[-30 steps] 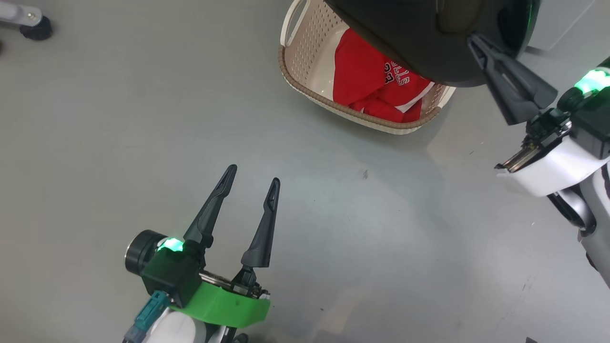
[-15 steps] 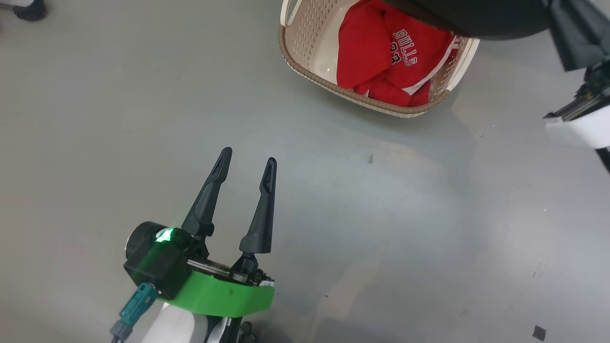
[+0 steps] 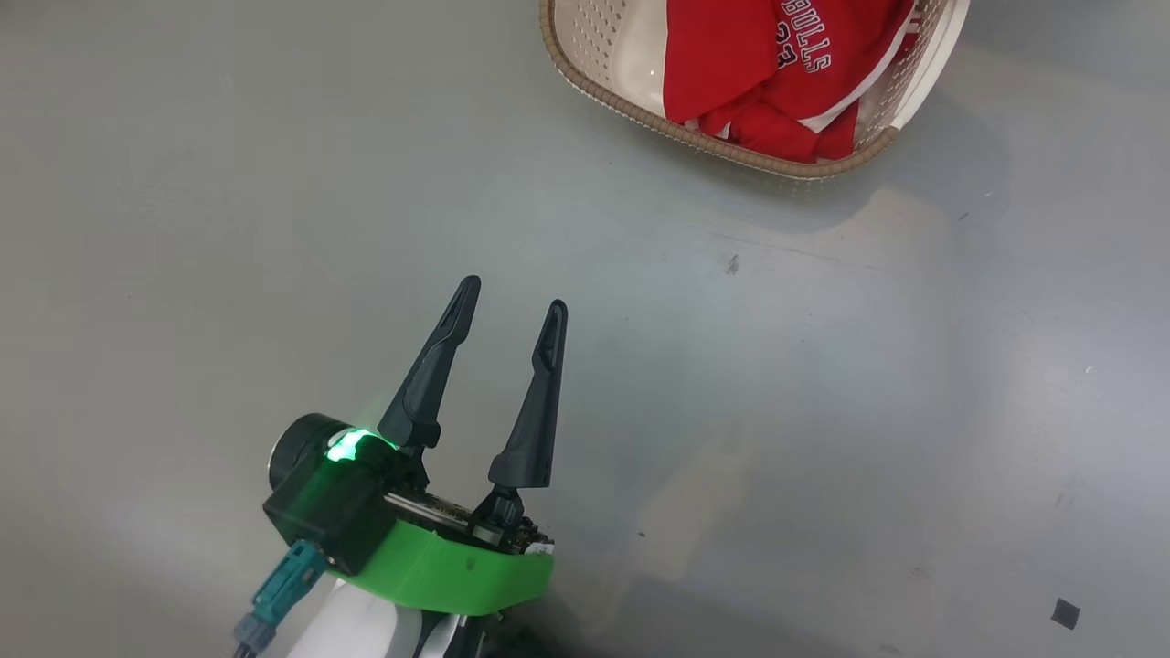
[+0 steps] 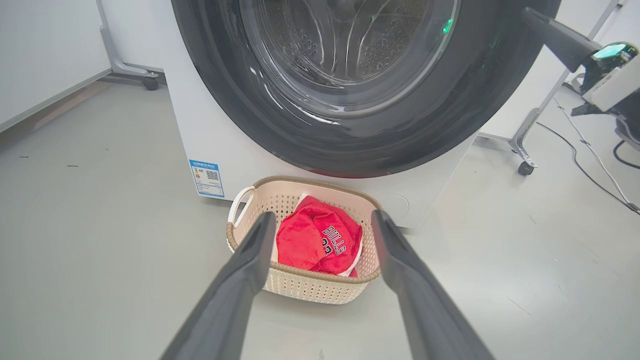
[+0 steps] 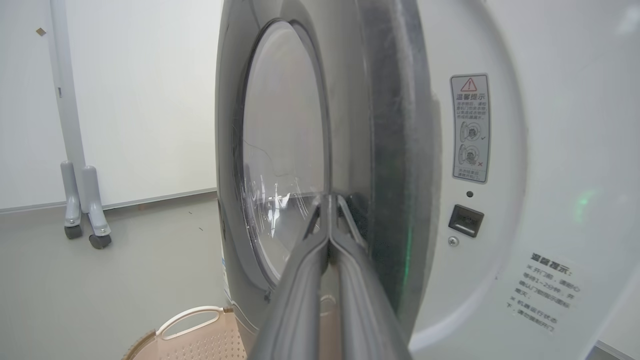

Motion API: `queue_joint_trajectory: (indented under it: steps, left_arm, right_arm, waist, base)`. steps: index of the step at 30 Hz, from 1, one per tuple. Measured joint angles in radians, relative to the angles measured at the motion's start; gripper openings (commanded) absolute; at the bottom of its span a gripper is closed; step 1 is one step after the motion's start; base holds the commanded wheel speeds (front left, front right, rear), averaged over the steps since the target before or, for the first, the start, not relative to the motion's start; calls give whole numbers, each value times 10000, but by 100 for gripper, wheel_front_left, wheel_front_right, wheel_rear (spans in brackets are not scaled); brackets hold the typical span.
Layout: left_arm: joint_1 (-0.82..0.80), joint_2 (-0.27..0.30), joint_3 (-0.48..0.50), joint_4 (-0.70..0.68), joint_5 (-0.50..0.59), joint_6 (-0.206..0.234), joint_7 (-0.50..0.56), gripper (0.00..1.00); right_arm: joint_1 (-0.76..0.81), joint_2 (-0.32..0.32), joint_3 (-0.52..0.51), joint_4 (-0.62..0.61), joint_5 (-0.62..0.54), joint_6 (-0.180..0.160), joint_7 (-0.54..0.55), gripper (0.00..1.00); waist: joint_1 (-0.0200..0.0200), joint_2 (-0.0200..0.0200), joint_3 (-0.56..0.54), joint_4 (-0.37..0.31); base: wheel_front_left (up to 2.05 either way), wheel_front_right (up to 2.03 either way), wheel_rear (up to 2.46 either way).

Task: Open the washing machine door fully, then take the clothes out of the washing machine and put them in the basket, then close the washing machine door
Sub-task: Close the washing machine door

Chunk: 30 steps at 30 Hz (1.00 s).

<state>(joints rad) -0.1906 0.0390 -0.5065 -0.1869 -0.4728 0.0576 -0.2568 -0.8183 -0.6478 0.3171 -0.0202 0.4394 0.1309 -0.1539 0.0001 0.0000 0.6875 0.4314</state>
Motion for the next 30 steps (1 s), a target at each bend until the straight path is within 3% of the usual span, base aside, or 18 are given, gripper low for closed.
queue_joint_trajectory:
  steps: [22,30]
  left_arm:
    - [-550,-31,-734,-115,-479,178,0,100]
    - [-693,-58,-711,-150,-543,255,0,100]
  right_arm:
    - [-2165,-1080,-226,652,-50,4,901,0]
    - [-2848,-1104,-512,1166,-125,-12,1003,0]
  waist:
    - [-1,0,1028,538]
    - [-1,0,1137,741]
  base:
    - [0,0,0]
    - [0,0,0]
